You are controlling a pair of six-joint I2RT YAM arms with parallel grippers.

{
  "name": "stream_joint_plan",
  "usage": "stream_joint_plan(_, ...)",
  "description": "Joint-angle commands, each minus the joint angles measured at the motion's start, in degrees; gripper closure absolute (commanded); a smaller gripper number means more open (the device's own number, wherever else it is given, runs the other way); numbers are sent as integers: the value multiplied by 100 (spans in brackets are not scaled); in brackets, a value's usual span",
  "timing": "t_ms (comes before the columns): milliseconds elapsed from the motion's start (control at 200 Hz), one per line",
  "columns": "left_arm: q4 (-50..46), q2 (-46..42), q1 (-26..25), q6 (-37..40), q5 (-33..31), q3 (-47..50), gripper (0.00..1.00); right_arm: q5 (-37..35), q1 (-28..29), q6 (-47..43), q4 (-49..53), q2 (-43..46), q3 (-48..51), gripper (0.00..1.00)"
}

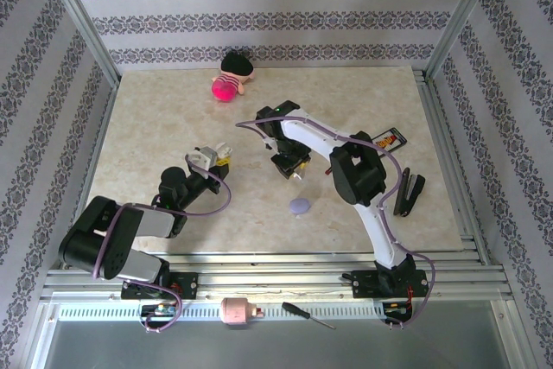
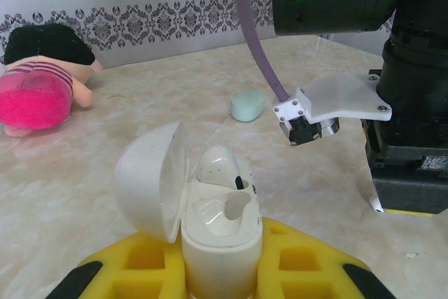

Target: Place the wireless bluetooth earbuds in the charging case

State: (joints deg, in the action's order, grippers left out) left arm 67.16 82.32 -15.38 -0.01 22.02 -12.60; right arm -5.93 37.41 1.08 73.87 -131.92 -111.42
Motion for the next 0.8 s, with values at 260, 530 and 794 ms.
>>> stream_joint_plan(260, 544, 118, 8, -74, 87, 108, 92, 151, 118, 23, 563, -469, -481, 61)
stream_joint_plan(530, 532, 99, 8, -69, 125, 117, 92, -109, 92, 79, 561, -692, -566, 65)
stream_joint_plan(794, 465, 54, 1, -61, 144, 109, 92, -90, 58, 109, 521, -789, -640, 68)
